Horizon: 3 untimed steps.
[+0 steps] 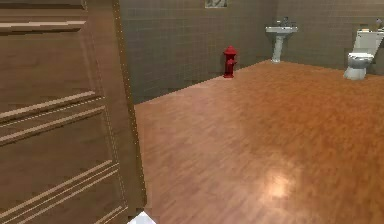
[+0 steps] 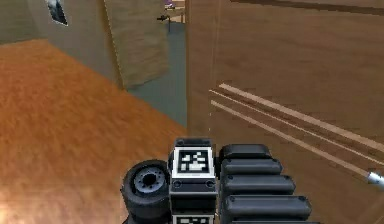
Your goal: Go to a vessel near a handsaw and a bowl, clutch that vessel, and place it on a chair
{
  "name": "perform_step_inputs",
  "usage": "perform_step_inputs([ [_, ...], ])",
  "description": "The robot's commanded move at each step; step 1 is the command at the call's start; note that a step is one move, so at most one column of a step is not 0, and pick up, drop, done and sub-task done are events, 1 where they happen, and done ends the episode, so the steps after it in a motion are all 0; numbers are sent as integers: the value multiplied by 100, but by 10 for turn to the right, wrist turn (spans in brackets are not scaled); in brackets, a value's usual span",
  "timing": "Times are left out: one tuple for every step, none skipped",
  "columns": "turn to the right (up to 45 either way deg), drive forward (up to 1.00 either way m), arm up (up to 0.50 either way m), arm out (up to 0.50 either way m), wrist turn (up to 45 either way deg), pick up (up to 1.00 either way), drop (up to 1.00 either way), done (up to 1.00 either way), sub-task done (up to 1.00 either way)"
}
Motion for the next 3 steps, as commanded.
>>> perform_step_inputs([
  [240,0,0,0,0,0,0,0,0],
  [0,15,0,0,0,0,0,0,0],
  [180,0,0,0,0,0,0,0,0],
])
